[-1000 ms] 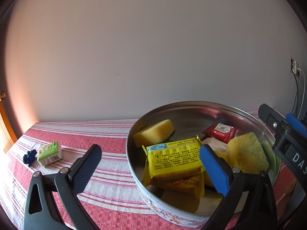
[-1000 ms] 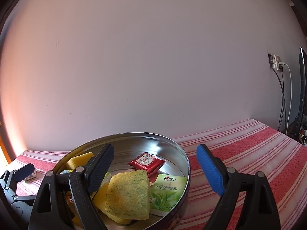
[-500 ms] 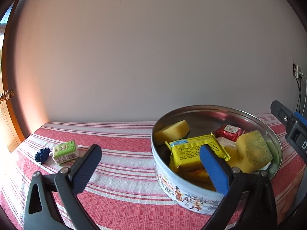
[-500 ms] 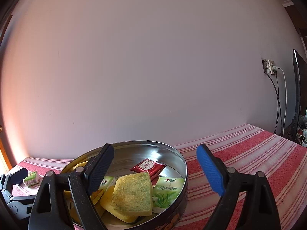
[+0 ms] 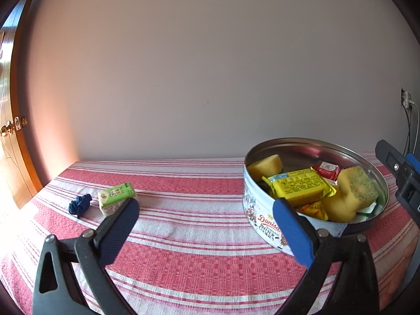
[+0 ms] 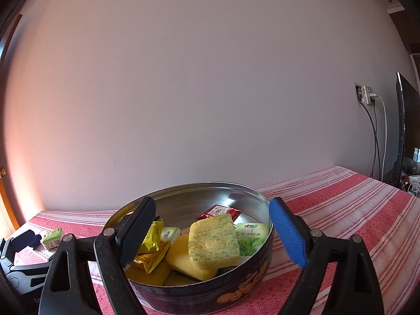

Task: Organize objects
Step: 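Move both tools toward the green tissue pack and blue cloth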

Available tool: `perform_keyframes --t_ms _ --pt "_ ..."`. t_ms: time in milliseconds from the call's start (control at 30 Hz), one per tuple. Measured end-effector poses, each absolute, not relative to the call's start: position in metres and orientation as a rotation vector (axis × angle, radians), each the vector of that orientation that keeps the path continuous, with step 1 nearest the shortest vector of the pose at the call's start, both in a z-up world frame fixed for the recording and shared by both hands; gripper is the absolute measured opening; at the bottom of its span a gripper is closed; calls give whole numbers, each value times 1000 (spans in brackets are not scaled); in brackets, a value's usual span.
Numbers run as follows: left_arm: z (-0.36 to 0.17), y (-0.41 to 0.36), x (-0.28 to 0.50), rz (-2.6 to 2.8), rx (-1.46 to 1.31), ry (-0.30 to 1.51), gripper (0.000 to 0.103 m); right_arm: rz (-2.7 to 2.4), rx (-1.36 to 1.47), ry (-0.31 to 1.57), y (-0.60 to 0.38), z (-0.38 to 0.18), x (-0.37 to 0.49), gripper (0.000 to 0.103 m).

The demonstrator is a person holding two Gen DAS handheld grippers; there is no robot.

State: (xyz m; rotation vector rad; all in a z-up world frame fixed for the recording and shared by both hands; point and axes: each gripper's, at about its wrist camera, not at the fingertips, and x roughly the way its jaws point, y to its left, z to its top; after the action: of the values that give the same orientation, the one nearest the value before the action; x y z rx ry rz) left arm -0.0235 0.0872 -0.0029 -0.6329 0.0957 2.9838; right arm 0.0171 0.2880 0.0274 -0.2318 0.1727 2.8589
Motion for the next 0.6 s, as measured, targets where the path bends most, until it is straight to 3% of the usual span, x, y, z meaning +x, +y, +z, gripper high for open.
perform_keyframes --t_ms 600 --pt "-4 45 -26 3004 -645 148 103 2934 -306 193 223 22 6 90"
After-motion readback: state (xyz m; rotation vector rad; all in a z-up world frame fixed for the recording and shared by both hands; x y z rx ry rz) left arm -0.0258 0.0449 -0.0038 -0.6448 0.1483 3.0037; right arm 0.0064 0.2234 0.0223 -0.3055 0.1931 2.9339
